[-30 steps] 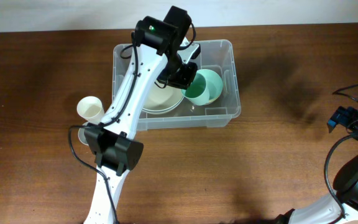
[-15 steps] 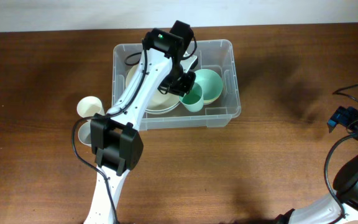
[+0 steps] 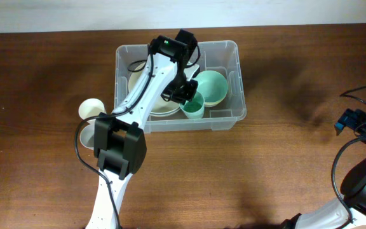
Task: Pack container
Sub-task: 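Lower the mint green cup into the container front and release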
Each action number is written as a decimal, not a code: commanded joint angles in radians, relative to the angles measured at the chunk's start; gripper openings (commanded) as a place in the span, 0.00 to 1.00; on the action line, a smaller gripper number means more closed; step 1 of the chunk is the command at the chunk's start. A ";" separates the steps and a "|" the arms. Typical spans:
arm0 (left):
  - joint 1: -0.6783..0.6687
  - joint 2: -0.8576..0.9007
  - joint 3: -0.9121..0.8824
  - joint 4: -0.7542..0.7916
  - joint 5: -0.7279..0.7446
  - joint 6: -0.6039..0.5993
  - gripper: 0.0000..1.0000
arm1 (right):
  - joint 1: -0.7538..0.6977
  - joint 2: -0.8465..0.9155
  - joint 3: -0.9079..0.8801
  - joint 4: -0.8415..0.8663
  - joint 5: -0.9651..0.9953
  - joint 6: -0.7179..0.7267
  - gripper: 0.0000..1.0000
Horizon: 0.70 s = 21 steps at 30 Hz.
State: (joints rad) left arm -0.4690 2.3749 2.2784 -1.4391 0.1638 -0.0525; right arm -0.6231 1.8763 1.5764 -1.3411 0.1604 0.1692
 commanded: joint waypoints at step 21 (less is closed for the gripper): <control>0.000 -0.019 -0.073 0.051 -0.005 -0.014 0.09 | -0.005 -0.018 0.013 0.000 0.009 0.003 0.99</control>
State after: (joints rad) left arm -0.4702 2.3749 2.2162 -1.3937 0.1677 -0.0555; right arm -0.6231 1.8763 1.5764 -1.3415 0.1604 0.1684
